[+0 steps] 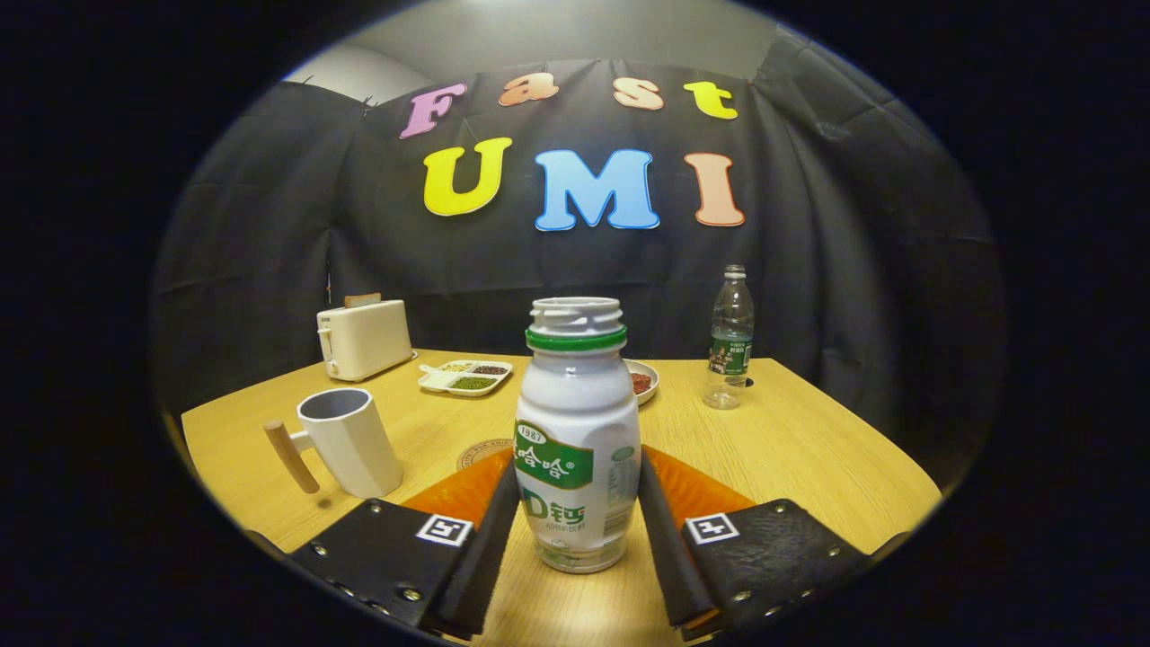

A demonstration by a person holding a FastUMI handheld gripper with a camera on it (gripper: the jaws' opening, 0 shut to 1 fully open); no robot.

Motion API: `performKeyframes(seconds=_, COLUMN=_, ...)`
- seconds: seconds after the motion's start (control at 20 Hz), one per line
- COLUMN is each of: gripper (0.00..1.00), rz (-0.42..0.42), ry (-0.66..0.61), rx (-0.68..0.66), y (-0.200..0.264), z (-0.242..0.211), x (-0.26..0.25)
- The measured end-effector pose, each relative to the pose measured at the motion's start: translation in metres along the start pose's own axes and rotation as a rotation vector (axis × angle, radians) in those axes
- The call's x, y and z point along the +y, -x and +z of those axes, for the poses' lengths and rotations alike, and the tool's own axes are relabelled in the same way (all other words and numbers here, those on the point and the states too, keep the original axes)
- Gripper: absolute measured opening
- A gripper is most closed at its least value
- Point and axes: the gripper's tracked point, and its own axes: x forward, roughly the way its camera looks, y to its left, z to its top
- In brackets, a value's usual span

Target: Take the bottle from table, then pour the juice into the cup, finally place the bottle on the coaster

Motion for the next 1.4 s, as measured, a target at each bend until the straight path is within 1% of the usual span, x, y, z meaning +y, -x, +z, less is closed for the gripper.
performKeyframes(seconds=0.1, gripper=0.70, rz=0.002, ry=0.007, rx=0.005, y=0.001, z=0.000, x=0.001)
performKeyframes(seconds=0.15, gripper=0.66, rz=0.004, ry=0.006, rx=0.006, y=0.001, z=-0.001, x=0.001)
performKeyframes(seconds=0.25, gripper=0.66, rz=0.005, ry=0.024, rx=0.011, y=0.001, z=0.000, x=0.003)
performKeyframes(seconds=0.5, gripper=0.66, rz=-0.020, ry=0.139, rx=-0.005, y=0.003, z=0.010, x=0.004)
performKeyframes(seconds=0.6, gripper=0.66, rz=-0.045, ry=0.203, rx=-0.026, y=0.005, z=0.019, x=0.003)
performKeyframes(seconds=0.75, gripper=0.66, rz=-0.079, ry=0.334, rx=-0.049, y=0.005, z=0.030, x=0.007)
performKeyframes(seconds=1.1, gripper=0.66, rz=-0.120, ry=0.575, rx=-0.085, y=-0.003, z=0.057, x=0.024)
performKeyframes(seconds=1.4, gripper=0.66, rz=-0.152, ry=0.774, rx=-0.092, y=-0.014, z=0.069, x=0.037)
